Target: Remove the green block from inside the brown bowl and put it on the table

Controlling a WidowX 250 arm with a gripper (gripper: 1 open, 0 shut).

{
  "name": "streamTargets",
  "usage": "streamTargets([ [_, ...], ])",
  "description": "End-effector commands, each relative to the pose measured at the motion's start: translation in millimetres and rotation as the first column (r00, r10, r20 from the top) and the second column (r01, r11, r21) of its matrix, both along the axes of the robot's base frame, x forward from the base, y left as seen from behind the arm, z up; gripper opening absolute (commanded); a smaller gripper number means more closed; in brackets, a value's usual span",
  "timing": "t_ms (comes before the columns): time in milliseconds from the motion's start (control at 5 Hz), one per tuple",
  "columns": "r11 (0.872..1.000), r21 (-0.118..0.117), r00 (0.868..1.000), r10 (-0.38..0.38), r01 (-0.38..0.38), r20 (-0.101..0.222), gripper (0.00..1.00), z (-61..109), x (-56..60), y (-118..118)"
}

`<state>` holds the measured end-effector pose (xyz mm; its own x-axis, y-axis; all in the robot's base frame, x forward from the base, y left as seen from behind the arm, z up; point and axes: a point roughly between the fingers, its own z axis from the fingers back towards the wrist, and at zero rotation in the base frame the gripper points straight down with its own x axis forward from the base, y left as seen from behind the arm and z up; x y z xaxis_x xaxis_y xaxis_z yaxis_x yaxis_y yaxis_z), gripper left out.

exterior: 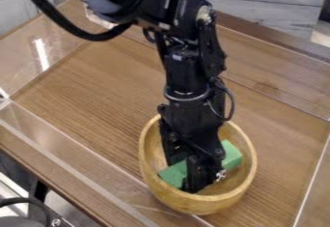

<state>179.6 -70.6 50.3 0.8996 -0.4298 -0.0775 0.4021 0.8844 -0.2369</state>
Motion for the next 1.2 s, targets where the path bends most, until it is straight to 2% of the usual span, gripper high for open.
streamTargets([
  [0, 1.000, -0.013, 1.000, 0.019, -0.019, 0.004, 0.00, 11.8, -0.9, -1],
  [1000, 0.997, -0.044, 0.998, 0.059, -0.059, -0.004, 0.00, 36.9, 3.8, 5],
])
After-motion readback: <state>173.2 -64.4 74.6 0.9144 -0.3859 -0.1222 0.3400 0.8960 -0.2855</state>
